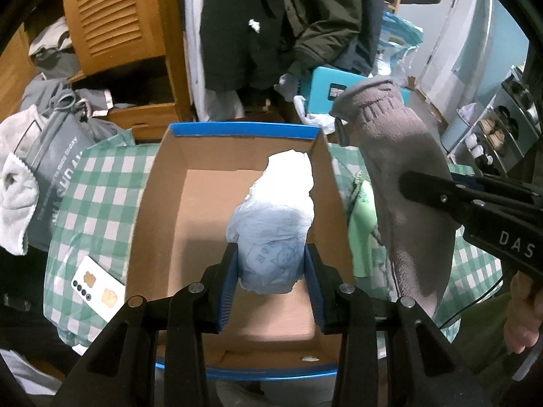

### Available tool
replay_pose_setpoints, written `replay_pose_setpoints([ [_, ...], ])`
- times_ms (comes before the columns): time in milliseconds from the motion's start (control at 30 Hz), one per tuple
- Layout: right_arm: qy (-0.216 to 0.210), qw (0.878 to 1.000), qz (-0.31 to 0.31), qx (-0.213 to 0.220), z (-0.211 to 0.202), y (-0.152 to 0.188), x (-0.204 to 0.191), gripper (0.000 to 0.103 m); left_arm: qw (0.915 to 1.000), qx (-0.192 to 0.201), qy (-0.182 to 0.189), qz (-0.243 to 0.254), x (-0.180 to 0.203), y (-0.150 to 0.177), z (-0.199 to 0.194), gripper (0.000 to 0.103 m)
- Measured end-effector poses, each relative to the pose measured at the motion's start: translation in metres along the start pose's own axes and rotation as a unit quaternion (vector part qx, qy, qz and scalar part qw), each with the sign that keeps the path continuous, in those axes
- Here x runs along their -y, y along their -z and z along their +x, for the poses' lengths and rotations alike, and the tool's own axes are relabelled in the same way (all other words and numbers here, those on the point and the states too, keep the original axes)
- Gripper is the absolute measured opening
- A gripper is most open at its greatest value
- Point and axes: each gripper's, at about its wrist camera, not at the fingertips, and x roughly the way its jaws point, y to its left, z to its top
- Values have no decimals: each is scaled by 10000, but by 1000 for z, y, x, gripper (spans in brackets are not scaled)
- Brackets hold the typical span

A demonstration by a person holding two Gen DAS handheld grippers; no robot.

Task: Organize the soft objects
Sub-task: 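Carry both items over the box and open both grippers to drop them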

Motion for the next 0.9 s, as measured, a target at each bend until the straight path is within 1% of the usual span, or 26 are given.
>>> replay_pose_setpoints([
  [400, -295, 9992, -201, -170, 26, -13, -45, 19, 9985, -79, -255, -477, -48, 6, 6, 38],
  [633, -373, 9984, -293, -303, 42, -18, -68, 19, 9972, -129, -344, -648, -60, 7, 10, 38],
  [733, -402, 9980, -323, -377, 51, -20, -75, 21, 9965, -161, -394, -715, -64, 9, 13, 38],
  [800, -400, 9977, -328, -440, 58, -19, -77, 28, 9957, -173, -442, -794, -68, 10, 14, 39],
  [900, -369, 9977, -303, -489, 63, -18, -76, 29, 9945, -186, -467, -919, -73, 11, 14, 42],
])
